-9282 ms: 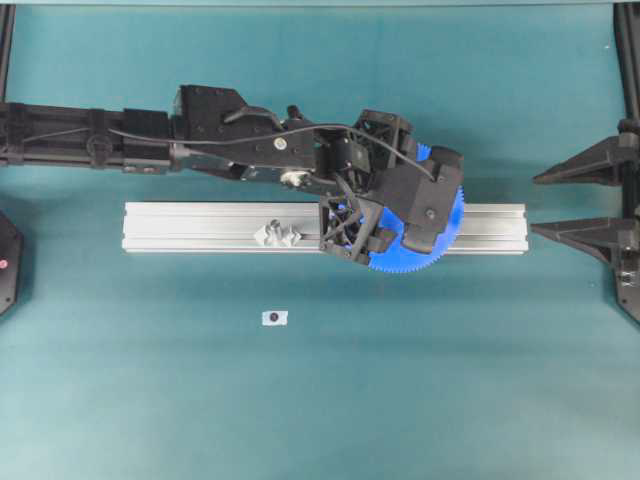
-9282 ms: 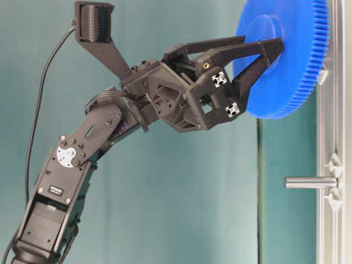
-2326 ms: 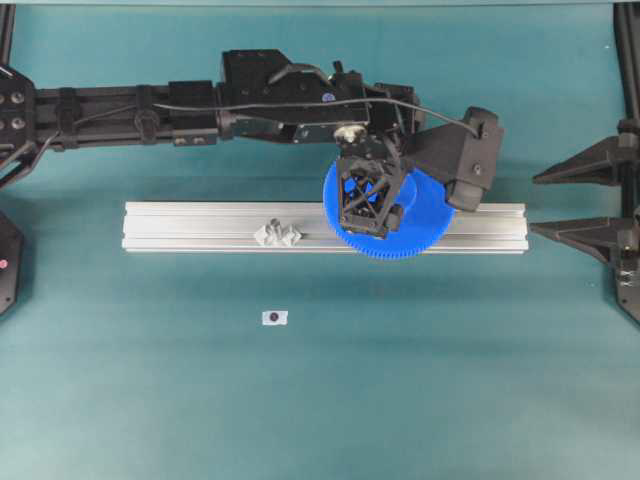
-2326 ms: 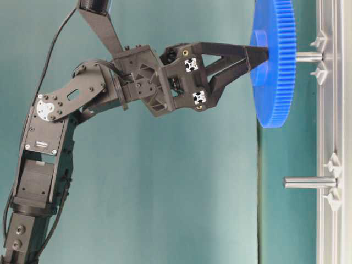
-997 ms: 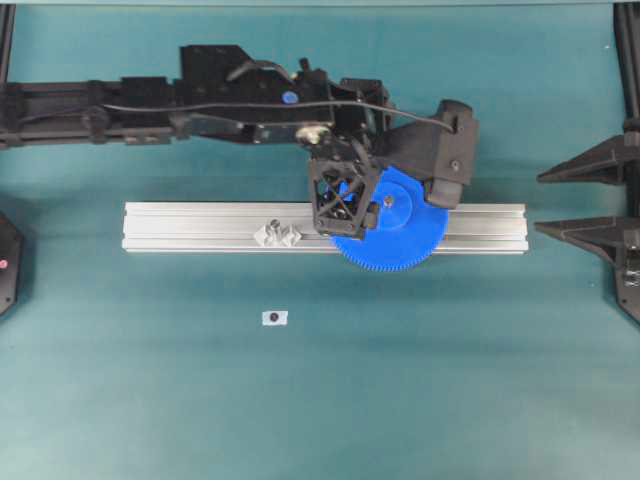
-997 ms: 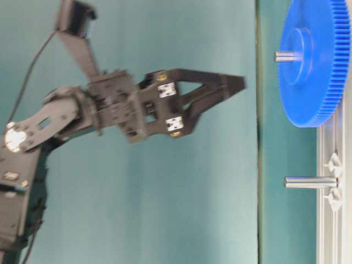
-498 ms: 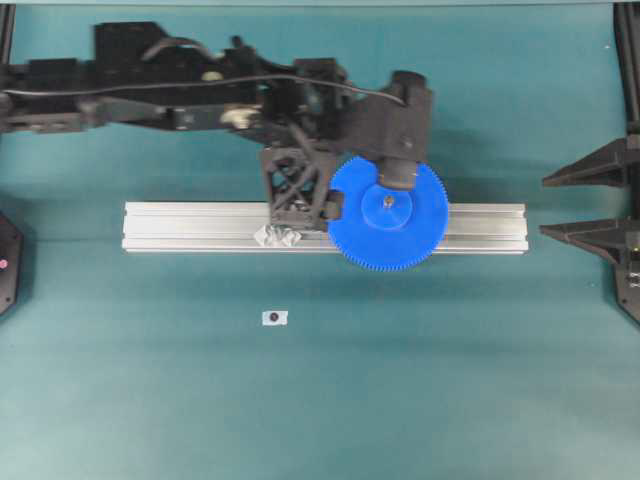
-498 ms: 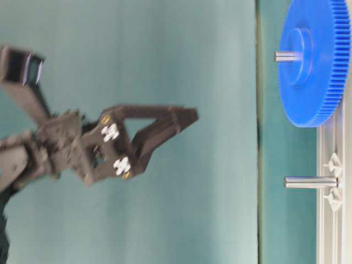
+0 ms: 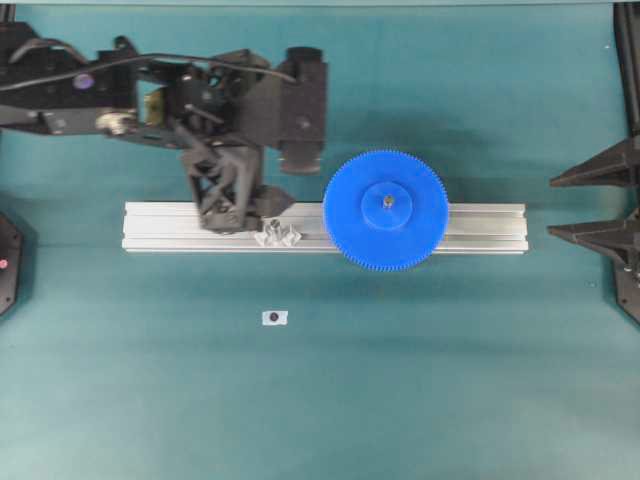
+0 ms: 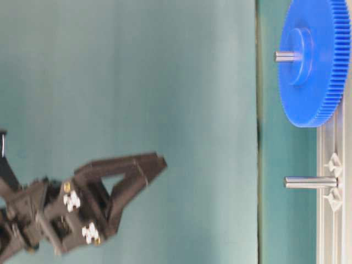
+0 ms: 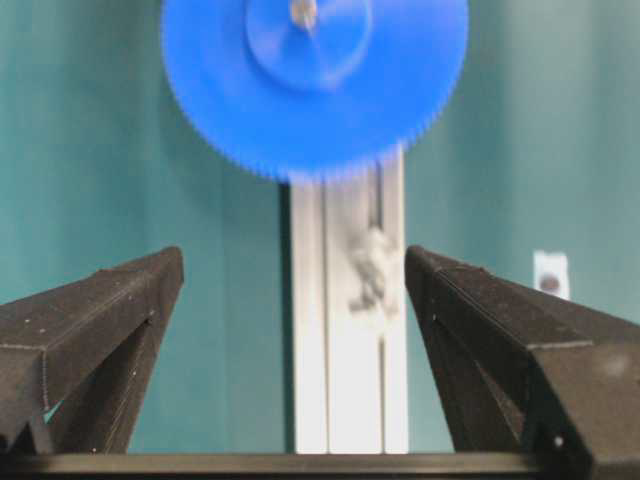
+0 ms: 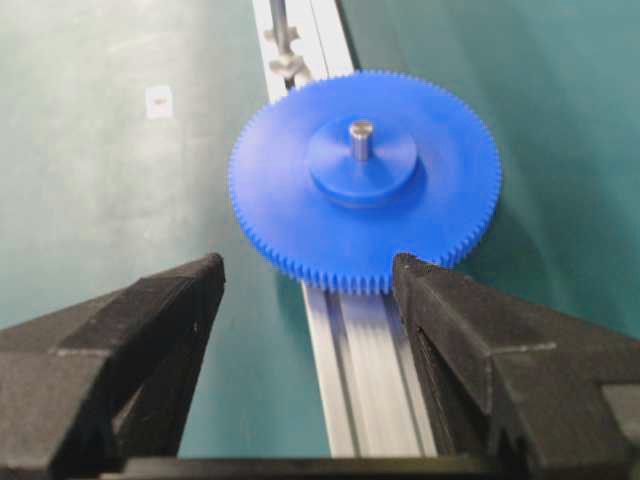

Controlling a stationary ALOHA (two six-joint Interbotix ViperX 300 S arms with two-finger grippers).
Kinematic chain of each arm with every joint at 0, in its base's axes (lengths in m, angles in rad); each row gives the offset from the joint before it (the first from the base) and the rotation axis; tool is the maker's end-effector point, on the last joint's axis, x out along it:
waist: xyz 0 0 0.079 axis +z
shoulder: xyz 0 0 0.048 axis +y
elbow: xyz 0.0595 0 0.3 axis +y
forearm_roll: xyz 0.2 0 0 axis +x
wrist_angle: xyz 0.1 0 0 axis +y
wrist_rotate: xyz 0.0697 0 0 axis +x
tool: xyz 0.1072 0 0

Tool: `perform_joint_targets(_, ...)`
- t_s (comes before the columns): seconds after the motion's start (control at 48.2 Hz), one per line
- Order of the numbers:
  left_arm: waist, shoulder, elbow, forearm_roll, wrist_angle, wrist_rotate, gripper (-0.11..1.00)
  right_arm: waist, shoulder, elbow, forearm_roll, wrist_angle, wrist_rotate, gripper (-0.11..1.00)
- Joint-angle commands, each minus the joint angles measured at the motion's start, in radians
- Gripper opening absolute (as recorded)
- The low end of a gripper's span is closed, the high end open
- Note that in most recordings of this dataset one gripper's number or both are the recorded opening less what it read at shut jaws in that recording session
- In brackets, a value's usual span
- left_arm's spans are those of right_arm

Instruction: Insert the large gear onto the shaft.

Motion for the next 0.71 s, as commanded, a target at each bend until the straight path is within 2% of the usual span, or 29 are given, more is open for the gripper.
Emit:
perform_joint_targets(0.0,-0.003,-0.044,0.009,0.003,-0.025,-0.005,0.92,-0.002,0.003,-0.034,-0.002,0.026,0.008,0.76)
perform_joint_targets(0.436,-0.012,-0.178,0.198,0.003,-0.155,-0.012,0.92,-0.005,-0.012,-0.037,-0.002,0.054,0.008,0.76)
perform_joint_targets(0.685,-0.012,-0.284,0.313,0.005,-0.265,-0.017,0.92,-0.04,-0.014,-0.031,-0.002,0.054,0.008,0.76)
